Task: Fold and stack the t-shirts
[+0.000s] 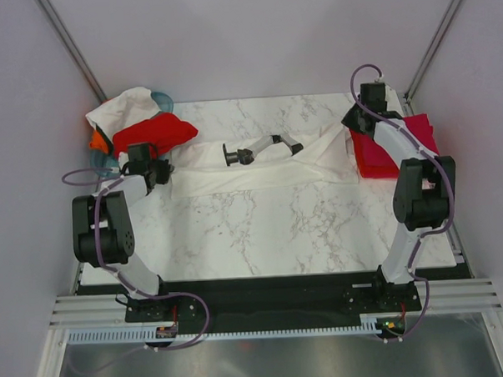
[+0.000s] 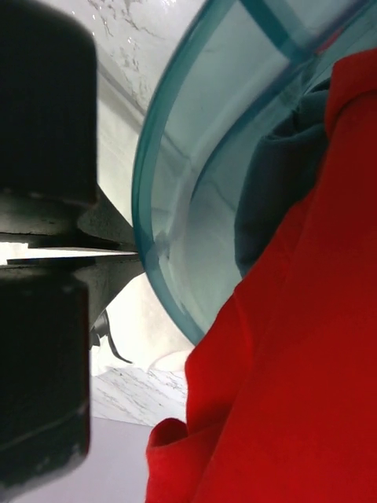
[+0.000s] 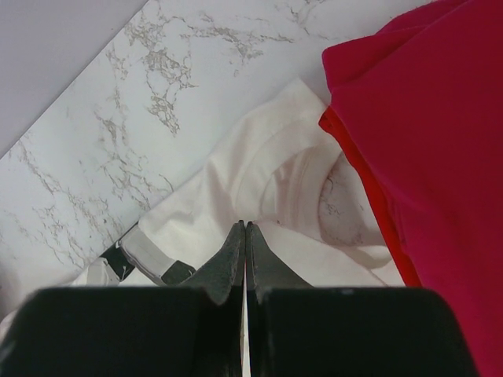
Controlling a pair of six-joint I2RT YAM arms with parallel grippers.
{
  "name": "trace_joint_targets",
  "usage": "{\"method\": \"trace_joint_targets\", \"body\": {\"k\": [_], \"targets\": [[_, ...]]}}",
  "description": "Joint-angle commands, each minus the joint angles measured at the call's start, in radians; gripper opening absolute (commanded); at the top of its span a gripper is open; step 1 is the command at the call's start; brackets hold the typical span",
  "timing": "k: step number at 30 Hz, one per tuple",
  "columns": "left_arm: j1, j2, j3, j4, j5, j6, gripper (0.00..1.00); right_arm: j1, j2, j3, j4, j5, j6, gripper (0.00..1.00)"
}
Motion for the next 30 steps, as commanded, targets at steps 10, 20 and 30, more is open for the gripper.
{"method": "trace_joint_targets", "body": {"k": [10, 20, 30], "targets": [[-0.003, -0.038, 0.016, 0.056, -0.034, 0.022, 0.49, 0.014, 0.003, 0.023, 0.024, 0.053, -0.030, 0.49], [-0.001, -0.341, -0.217, 0.070, -0.017, 0.014, 0.56, 0.019, -0.384, -0.434, 0.279, 0.060, 0.122, 0.47], [-0.001, -0.466, -0.507, 0.222, 0.027, -0.064, 0.54, 0.049, -0.626, -0.937, 0.509, 0.145, 0.298, 0.46]]}}
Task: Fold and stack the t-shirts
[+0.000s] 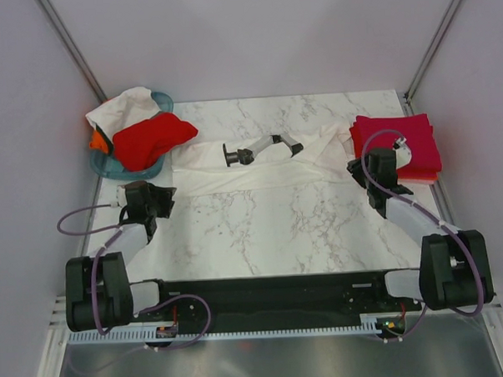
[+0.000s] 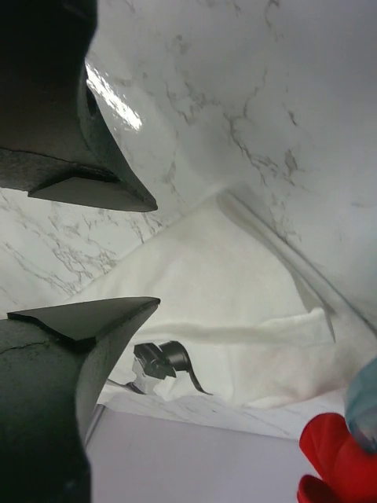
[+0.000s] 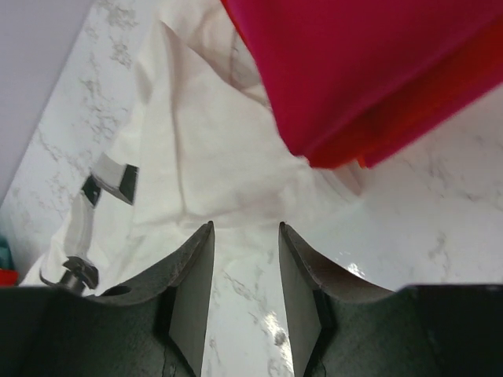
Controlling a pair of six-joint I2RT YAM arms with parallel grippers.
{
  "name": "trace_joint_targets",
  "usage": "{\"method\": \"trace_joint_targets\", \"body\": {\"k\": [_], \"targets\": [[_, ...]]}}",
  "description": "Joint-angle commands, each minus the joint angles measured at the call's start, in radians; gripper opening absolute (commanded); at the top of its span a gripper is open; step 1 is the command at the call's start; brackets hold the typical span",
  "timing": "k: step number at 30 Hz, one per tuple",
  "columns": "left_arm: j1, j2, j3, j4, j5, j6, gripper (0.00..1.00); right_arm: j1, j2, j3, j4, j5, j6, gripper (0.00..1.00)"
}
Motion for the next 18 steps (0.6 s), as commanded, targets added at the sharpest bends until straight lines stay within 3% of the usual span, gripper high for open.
{"method": "trace_joint_targets", "body": {"k": [1, 7, 18], "targets": [[-0.001, -0.015, -0.040, 0.099, 0.014, -0.048, 0.54, 0.007, -0.040, -0.124, 0.126, 0.044, 0.106, 0.45], [-0.001, 0.031, -0.073, 0.152, 0.004, -0.062, 0.53, 0.026, -0.020, -0.236, 0.220, 0.101, 0.190, 0.45], [-0.001, 0.079, -0.081, 0.189, -0.005, -0.078, 0.50, 0.029, 0.225, -0.164, 0.347, 0.158, 0.261, 0.48]]}}
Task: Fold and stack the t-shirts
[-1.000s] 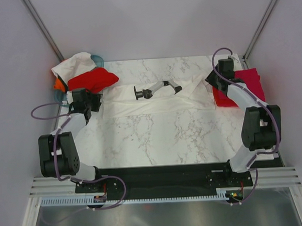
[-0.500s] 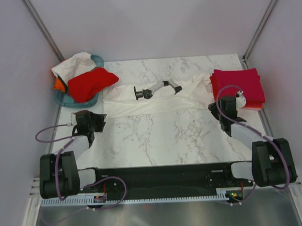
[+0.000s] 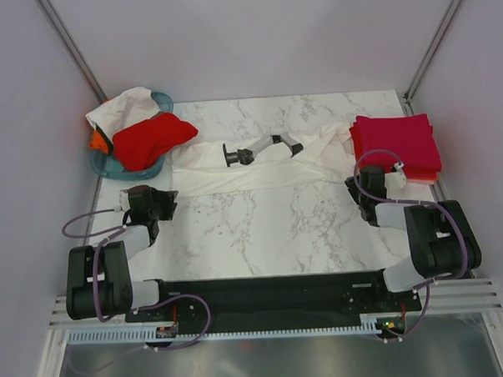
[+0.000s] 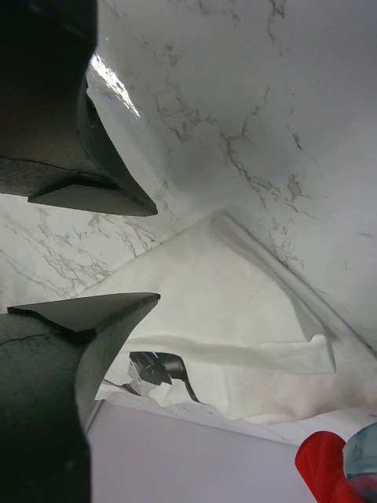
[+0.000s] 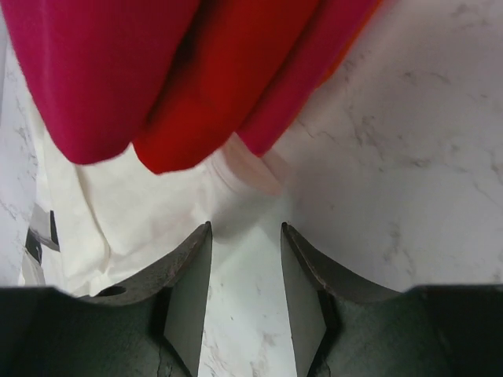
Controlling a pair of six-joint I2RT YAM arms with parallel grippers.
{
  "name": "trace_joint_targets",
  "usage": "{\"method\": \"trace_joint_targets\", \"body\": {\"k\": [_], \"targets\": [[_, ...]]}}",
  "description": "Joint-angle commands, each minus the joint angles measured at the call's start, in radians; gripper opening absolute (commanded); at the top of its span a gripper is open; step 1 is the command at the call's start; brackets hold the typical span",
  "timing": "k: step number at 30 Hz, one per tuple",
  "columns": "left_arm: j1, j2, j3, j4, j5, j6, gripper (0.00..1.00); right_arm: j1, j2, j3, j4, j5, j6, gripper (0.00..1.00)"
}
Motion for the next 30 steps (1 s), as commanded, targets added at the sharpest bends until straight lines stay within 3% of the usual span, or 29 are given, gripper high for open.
{"method": "trace_joint_targets", "body": {"k": [1, 6, 9, 10, 12, 30], "targets": [[-0.001, 0.003, -0.007, 0.050, -0.025, -0.035, 0.50, 0.006, 0.059, 0.059, 0.068, 0.048, 0.037, 0.48], [-0.001, 0.003, -0.015, 0.048, -0.061, -0.029, 0.50, 0.006, 0.087, 0.070, 0.100, 0.081, 0.025, 0.38], [0.000, 0.014, -0.014, 0.050, -0.071, -0.028, 0.49, 0.006, 0.092, 0.082, 0.092, 0.103, 0.004, 0.18], [-0.001, 0.020, -0.014, 0.050, -0.072, -0.026, 0.49, 0.006, 0.087, 0.081, 0.088, 0.111, 0.002, 0.08], [-0.001, 0.037, -0.014, 0.057, -0.072, -0.025, 0.49, 0.006, 0.072, 0.082, 0.079, 0.152, -0.030, 0.00], [-0.018, 0.216, 0.022, 0.155, -0.103, -0.054, 0.39, 0.007, 0.053, 0.076, 0.105, 0.141, -0.065, 0.00]]}}
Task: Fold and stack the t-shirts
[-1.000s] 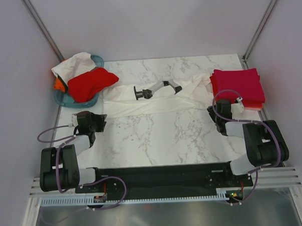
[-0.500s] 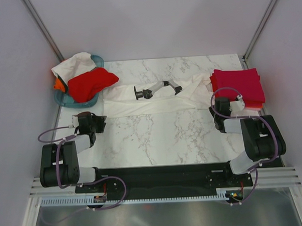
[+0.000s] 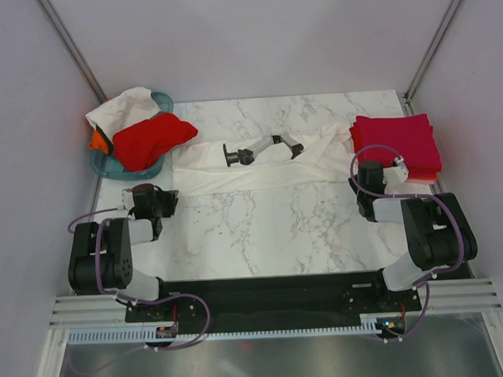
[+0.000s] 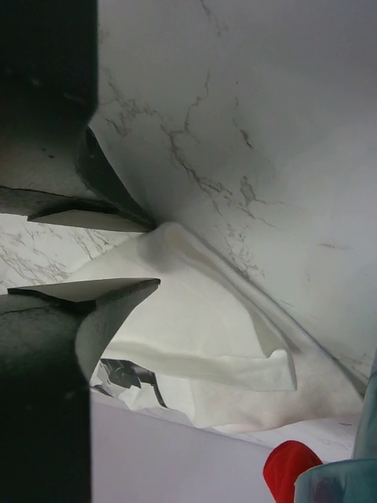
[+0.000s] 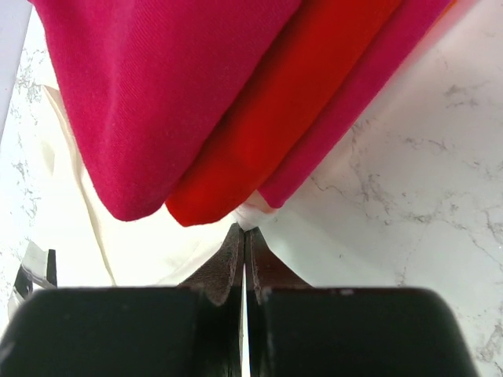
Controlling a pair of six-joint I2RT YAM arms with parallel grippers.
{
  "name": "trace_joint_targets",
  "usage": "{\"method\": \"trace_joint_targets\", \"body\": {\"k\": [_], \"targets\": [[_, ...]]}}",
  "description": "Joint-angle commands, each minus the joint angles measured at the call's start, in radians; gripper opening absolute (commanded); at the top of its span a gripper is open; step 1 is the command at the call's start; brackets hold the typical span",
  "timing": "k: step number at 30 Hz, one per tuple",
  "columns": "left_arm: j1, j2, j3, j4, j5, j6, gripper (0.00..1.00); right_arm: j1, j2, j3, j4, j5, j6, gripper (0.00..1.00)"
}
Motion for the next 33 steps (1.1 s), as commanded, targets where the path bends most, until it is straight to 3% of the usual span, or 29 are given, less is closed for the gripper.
{"method": "trace_joint_targets", "body": {"k": [1, 3, 7, 17, 27, 33], "targets": [[-0.010, 0.044, 0.015, -0.020, -0.069, -0.019, 0.37, 0.003, -0.020, 0.017, 0.038, 0.026, -0.008, 0.00], [-0.013, 0.076, 0.038, -0.023, -0.077, -0.015, 0.33, 0.003, -0.023, 0.015, 0.036, 0.023, -0.008, 0.00], [-0.012, 0.105, 0.067, -0.025, -0.099, -0.006, 0.02, 0.003, -0.033, 0.015, 0.031, 0.020, -0.016, 0.00], [-0.012, -0.066, 0.178, -0.308, -0.162, 0.049, 0.02, 0.005, -0.149, 0.098, -0.158, 0.041, -0.045, 0.00], [-0.007, -0.268, 0.254, -0.534, -0.123, 0.077, 0.02, 0.011, -0.324, 0.196, -0.372, 0.029, -0.051, 0.00], [0.028, -0.358, 0.429, -0.711, -0.067, 0.107, 0.02, 0.009, -0.411, 0.343, -0.510, 0.015, -0.089, 0.00]]}}
